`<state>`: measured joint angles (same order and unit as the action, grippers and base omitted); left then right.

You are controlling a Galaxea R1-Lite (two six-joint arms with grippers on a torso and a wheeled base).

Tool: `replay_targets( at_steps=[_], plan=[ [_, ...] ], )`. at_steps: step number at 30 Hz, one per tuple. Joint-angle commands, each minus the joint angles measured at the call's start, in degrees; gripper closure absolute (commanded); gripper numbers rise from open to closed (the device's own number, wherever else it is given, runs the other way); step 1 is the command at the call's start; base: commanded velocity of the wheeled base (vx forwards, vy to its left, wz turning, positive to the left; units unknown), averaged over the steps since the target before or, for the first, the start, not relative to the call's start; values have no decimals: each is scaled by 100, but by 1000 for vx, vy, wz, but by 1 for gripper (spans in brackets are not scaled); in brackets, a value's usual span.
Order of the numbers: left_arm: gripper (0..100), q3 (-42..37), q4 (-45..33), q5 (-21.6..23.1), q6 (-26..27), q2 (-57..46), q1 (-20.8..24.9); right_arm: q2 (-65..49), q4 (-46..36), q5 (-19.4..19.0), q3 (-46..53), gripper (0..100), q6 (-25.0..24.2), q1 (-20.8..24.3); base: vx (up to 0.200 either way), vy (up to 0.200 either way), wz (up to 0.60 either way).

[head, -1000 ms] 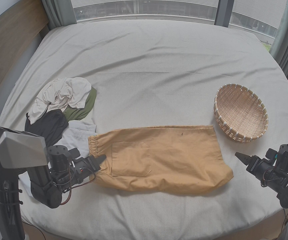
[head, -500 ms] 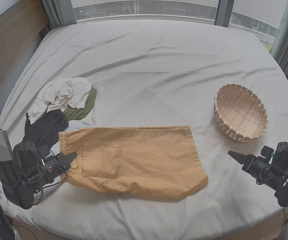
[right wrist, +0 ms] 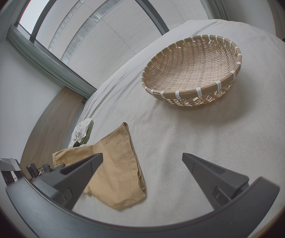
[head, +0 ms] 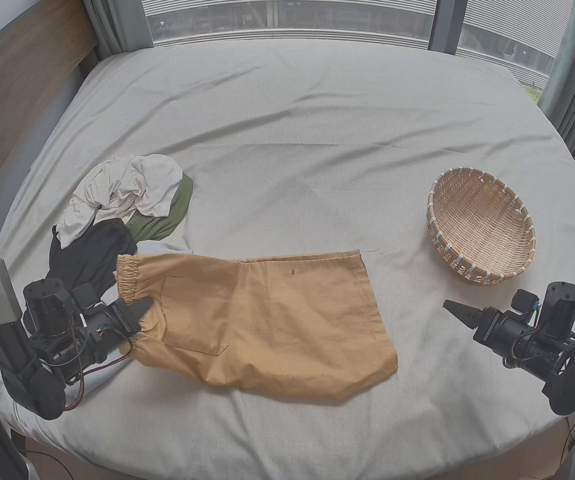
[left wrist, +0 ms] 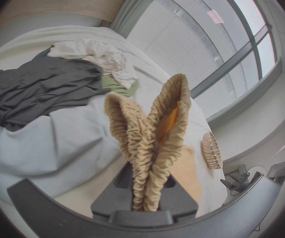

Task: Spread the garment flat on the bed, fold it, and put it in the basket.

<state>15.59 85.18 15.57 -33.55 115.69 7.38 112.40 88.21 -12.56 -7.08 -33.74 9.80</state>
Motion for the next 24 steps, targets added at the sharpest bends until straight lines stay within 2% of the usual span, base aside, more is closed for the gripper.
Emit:
replay_targets(
  at_steps=[1, 7, 15, 24],
  plan=[
    [100, 330, -10, -212, 15, -55, 721, -7, 3, 8, 14, 0, -1, 136, 0, 0, 0],
    [100, 867, -106, -238, 15, -11, 1354, -7, 3, 8, 14, 0, -1, 171, 0, 0, 0],
    [100, 1807, -607, -230, 6, 279, 2224, 19, 3, 8, 23, 0, -9, 224, 0, 0, 0],
    [100, 2651, -757, -238, 6, 973, 2681, 19, 3, 8, -4, 0, -62, 303, 0, 0, 0]
  ],
)
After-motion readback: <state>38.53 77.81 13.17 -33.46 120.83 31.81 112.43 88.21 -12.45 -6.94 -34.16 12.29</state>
